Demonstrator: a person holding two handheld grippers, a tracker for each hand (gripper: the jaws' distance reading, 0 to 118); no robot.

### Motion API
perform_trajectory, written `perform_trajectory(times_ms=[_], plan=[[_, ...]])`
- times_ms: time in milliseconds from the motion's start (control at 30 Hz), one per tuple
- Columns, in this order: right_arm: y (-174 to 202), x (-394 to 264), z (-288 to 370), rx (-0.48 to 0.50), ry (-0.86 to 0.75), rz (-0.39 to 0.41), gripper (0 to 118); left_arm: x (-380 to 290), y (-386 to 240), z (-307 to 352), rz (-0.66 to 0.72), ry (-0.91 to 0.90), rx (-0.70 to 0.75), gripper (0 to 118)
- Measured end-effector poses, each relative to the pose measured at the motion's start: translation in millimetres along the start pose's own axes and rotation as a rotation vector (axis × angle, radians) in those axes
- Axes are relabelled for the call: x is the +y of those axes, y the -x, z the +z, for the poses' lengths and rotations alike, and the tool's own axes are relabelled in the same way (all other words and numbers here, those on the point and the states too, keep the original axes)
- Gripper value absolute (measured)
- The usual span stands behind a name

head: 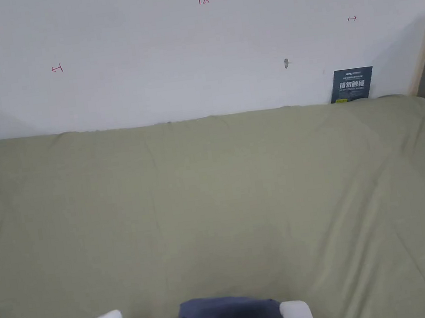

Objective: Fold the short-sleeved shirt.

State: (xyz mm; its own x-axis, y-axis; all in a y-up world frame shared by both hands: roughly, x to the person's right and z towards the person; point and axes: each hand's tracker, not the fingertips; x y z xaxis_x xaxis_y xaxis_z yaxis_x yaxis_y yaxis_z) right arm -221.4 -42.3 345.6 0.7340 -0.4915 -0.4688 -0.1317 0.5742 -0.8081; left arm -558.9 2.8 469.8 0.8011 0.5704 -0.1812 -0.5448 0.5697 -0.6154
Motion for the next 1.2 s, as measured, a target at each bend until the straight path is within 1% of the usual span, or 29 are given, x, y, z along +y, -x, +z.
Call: perform_trajectory(times_ms=[33, 67, 100, 133, 167, 200, 233, 267, 300, 333, 400, 433, 467, 500, 633, 667, 733, 767, 800, 833, 867, 933, 967, 1033, 1067, 1100, 1133, 1167, 1200], plan=[[-15.1, -5.5, -10.8, 0.023, -0.022, -0.068, 0, -1.6, 10.7, -10.1, 0.056, 0.034, -0.035, 105], [-17.7, -2.4, -11.1, 0.019, -0.025, -0.104, 0, -4.9, 20.1, -23.8, 0.112, 0.077, -0.077, 105], [-18.1, -0.1, -12.7, 0.017, -0.026, -0.103, 0, -9.3, 25.5, -38.7, 0.156, 0.129, -0.121, 105], [-16.4, 1.4, -15.3, 0.015, -0.020, -0.079, 0, -17.8, 11.5, -48.3, 0.178, 0.170, -0.155, 105], [-3.7, 2.4, -0.4, 0.010, -0.016, -0.065, 0, -24.5, 10.4, -62.3, 0.187, 0.208, -0.203, 105], [-2.9, 3.1, -1.0, 0.009, -0.012, -0.050, 0, -31.1, 5.0, -74.5, 0.158, 0.235, -0.202, 105], [-3.9, 3.3, -0.1, 0.015, -0.013, -0.046, 0, -37.1, -7.1, -77.0, 0.120, 0.219, -0.189, 105], [-6.9, 3.6, 1.7, 0.027, -0.014, -0.046, 0, -38.5, -28.3, -75.3, 0.021, 0.156, -0.141, 100], [-8.1, 6.1, 3.1, 0.044, -0.017, -0.049, 0, -35.2, -37.7, -76.8, -0.009, 0.170, -0.078, 74], [-10.0, 5.1, 8.3, 0.050, -0.026, -0.051, 0, -33.7, -41.2, -77.7, 0.002, 0.171, 0.032, 23], [-11.5, 2.8, 23.2, 0.060, -0.061, -0.042, 0, -28.4, -30.5, -77.9, 0.112, 0.203, -0.054, 23], [-10.9, 1.6, 31.9, 0.053, -0.074, -0.032, 0, -27.3, -29.3, -75.6, 0.115, 0.201, -0.055, 23], [-11.7, 0.9, 42.0, 0.053, -0.084, -0.023, 0, -25.1, -26.7, -69.4, 0.071, 0.209, -0.052, 23], [-12.4, -0.6, 53.9, 0.056, -0.100, -0.014, 0, -22.7, -23.4, -60.8, 0.063, 0.201, -0.052, 23], [-6.3, -6.6, 109.0, 0.060, -0.155, 0.049, 0, 5.9, 29.1, -3.8, 0.060, 0.113, 0.016, 23], [-5.3, -9.4, 123.5, 0.062, -0.170, 0.064, 0, 12.2, 34.4, 25.4, 0.059, 0.101, 0.054, 23], [1.8, -13.4, 155.4, 0.053, -0.192, 0.082, 0, 33.5, 80.2, 66.8, 0.051, 0.077, 0.152, 23], [3.6, -16.7, 171.2, 0.049, -0.213, 0.092, 0, 45.8, 106.9, 88.6, 0.067, 0.058, 0.196, 24], [5.6, -20.1, 186.1, 0.044, -0.231, 0.101, 0, 61.4, 146.8, 103.0, 0.084, 0.055, 0.223, 24], [1.7, -24.0, 197.3, 0.041, -0.245, 0.109, 0, 73.2, 171.0, 121.4, 0.098, 0.031, 0.276, 24], [3.3, -28.1, 210.2, 0.034, -0.262, 0.111, 0, 85.2, 196.4, 138.3, 0.095, 0.030, 0.312, 24], [6.7, -35.9, 232.5, 0.023, -0.286, 0.104, 0, 103.4, 239.1, 165.9, 0.076, 0.026, 0.437, 24], [18.6, -38.6, 243.5, 0.015, -0.300, 0.107, 0, 108.1, 255.1, 174.1, 0.098, 0.047, 0.466, 24], [25.3, -44.4, 255.3, -0.012, -0.315, 0.117, 0, 112.1, 274.6, 181.8, 0.199, 0.048, 0.473, 24], [24.5, -46.2, 257.4, -0.021, -0.319, 0.116, 0, 109.9, 259.5, 182.0, 0.208, 0.031, 0.443, 24], [21.0, -47.7, 258.6, -0.024, -0.325, 0.111, 0, 108.2, 258.7, 180.6, 0.218, 0.020, 0.428, 29], [21.9, -49.2, 260.7, -0.025, -0.330, 0.106, 0, 108.0, 258.8, 179.4, 0.195, 0.032, 0.422, 58], [23.4, -50.2, 262.5, -0.026, -0.335, 0.102, 0, 108.3, 259.7, 181.4, 0.192, 0.028, 0.425, 94], [22.1, -50.7, 263.2, -0.028, -0.338, 0.099, 0, 118.6, 295.1, 179.7, 0.181, 0.024, 0.433, 116]])
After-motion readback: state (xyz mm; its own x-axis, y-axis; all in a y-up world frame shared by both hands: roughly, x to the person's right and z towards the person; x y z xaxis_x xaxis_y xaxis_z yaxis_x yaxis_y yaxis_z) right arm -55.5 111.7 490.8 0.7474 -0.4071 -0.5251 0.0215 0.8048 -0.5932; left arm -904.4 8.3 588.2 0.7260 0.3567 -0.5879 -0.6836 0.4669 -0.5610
